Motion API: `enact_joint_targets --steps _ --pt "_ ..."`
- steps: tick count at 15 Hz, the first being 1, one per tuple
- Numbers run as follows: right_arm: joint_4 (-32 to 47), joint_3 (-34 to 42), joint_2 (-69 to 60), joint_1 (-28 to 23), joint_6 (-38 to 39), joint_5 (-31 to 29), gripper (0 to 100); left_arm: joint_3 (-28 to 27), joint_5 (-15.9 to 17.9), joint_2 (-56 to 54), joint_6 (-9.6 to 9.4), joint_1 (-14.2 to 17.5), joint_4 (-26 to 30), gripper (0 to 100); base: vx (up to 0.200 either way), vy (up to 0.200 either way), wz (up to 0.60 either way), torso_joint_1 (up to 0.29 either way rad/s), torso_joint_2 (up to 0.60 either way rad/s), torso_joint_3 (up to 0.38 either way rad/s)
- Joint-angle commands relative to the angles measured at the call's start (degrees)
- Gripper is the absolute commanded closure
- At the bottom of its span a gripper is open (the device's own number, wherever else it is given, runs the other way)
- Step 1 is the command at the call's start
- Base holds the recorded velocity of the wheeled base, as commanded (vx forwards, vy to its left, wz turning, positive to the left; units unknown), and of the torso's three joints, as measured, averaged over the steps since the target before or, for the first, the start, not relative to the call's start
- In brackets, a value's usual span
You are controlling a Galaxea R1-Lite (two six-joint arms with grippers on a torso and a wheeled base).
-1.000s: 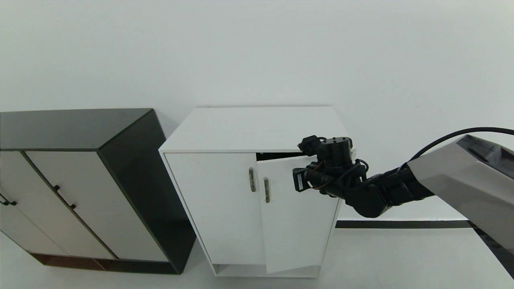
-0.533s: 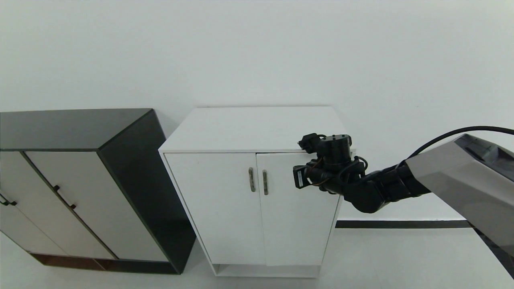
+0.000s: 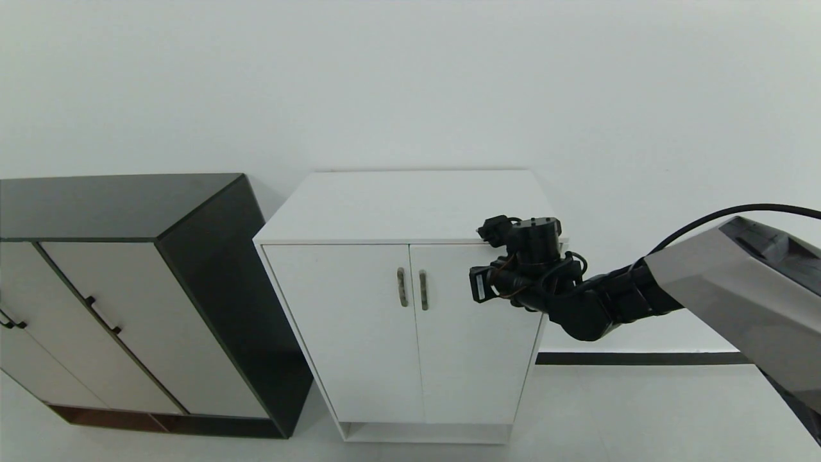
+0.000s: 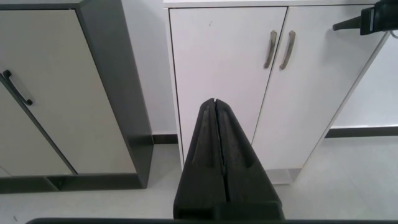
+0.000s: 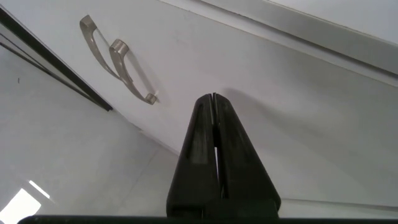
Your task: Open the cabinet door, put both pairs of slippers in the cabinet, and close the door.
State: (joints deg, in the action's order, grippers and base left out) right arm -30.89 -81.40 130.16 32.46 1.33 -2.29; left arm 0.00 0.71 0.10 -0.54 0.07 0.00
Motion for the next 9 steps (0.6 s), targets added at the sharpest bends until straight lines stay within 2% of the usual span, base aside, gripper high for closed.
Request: enact_joint_targets --steps 1,9 --pt "-0.05 0.1 0.01 -0.03 -0.01 0.01 100 0.0 0.0 -0.01 0.01 0.01 0.0 100 0.0 0.0 0.0 0.0 0.0 0.0" --pt "0.04 -0.43 0.8 -0.3 -0.19 -0.26 100 0.0 0.0 -0.01 0.01 0.01 0.0 100 0.0 0.0 0.0 0.0 0.0 0.0"
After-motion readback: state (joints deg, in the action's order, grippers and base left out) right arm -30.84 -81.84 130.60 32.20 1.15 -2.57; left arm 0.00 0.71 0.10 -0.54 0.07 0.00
